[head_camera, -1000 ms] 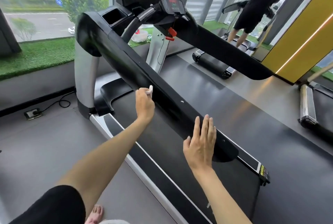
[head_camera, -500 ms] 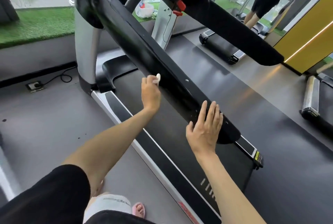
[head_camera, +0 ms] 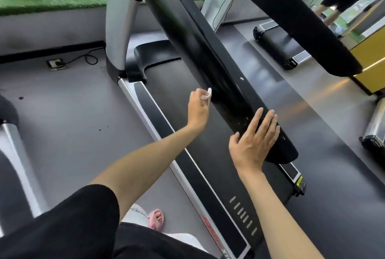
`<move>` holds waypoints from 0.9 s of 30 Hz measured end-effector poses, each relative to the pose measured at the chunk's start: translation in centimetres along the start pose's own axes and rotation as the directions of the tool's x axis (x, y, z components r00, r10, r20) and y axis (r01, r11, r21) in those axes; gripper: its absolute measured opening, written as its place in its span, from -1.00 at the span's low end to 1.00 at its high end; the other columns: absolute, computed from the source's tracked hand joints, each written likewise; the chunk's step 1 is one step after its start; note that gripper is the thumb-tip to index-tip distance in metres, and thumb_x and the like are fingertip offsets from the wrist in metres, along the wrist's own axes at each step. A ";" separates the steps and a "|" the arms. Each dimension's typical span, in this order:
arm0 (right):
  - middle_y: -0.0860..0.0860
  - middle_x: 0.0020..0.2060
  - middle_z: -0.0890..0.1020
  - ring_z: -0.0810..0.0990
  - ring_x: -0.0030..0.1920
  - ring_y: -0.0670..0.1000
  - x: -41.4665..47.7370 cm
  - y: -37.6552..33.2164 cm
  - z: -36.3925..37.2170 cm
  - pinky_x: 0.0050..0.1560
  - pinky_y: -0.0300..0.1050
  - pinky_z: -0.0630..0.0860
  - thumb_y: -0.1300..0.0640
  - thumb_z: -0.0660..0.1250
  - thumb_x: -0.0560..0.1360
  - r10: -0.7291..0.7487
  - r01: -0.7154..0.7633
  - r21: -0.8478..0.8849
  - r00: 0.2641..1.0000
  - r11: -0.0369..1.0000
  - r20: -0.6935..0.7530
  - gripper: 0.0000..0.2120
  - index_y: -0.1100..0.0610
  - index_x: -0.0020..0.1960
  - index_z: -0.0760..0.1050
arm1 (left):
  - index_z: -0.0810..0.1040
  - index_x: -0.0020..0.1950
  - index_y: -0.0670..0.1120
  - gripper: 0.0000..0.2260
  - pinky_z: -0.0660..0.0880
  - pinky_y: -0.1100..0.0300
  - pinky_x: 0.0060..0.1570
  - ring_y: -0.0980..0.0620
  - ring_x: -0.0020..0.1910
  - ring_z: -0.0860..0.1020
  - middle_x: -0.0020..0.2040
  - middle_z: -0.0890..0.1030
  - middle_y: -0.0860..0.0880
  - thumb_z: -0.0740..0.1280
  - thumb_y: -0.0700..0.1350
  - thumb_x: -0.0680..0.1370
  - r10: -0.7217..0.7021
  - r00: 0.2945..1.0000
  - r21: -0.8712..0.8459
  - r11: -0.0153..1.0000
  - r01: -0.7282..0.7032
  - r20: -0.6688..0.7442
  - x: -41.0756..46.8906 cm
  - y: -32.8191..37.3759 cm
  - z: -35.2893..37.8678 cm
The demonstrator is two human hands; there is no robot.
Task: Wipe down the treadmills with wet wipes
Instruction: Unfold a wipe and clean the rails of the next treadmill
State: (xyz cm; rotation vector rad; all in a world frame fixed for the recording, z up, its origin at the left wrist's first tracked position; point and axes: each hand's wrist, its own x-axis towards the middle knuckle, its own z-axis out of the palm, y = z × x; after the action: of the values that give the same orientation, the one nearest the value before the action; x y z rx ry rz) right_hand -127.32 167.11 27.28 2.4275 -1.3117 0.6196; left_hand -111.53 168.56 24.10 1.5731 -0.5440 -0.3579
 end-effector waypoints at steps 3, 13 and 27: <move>0.38 0.47 0.14 0.11 0.49 0.35 0.0 0.3 0.0 0.49 0.24 0.03 0.18 0.36 0.36 -0.016 0.016 -0.020 1.000 1.000 0.006 -0.17 0.33 0.53 0.08 | 0.43 0.00 -0.20 -0.84 0.25 0.35 -0.24 0.01 -0.10 0.38 -0.01 0.40 -0.10 0.09 -0.36 0.58 -0.164 0.984 -0.063 0.985 0.160 -0.062 3.4 0.7 0.3; 0.39 0.47 0.13 0.11 0.49 0.35 -0.1 0.5 0.0 0.49 0.24 0.04 0.14 0.40 0.38 -0.035 0.037 -0.067 0.999 0.997 0.031 -0.14 0.34 0.53 0.04 | 0.37 -0.12 -0.15 -0.88 0.31 0.40 -0.34 0.12 -0.28 0.37 -0.22 0.45 0.00 0.14 -0.30 0.59 -0.279 0.956 -0.131 0.948 0.289 0.090 -4.5 -0.7 2.7; 0.38 0.48 0.11 0.09 0.50 0.32 -0.1 0.6 -0.4 0.50 0.21 0.04 0.14 0.36 0.44 -0.047 0.048 -0.016 0.997 0.999 0.059 -0.19 0.34 0.54 0.04 | 0.38 -0.15 -0.06 -0.85 0.39 0.30 -0.24 0.13 -0.27 0.41 -0.25 0.48 0.09 0.19 -0.24 0.60 -0.154 0.931 -0.092 0.977 0.194 0.331 -7.7 -0.1 2.7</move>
State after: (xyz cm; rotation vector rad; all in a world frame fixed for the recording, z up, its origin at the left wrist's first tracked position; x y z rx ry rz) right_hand -127.99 167.02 27.59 2.4725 -1.2717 0.5266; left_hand -119.41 170.51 23.05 1.4539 -0.6214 -0.7809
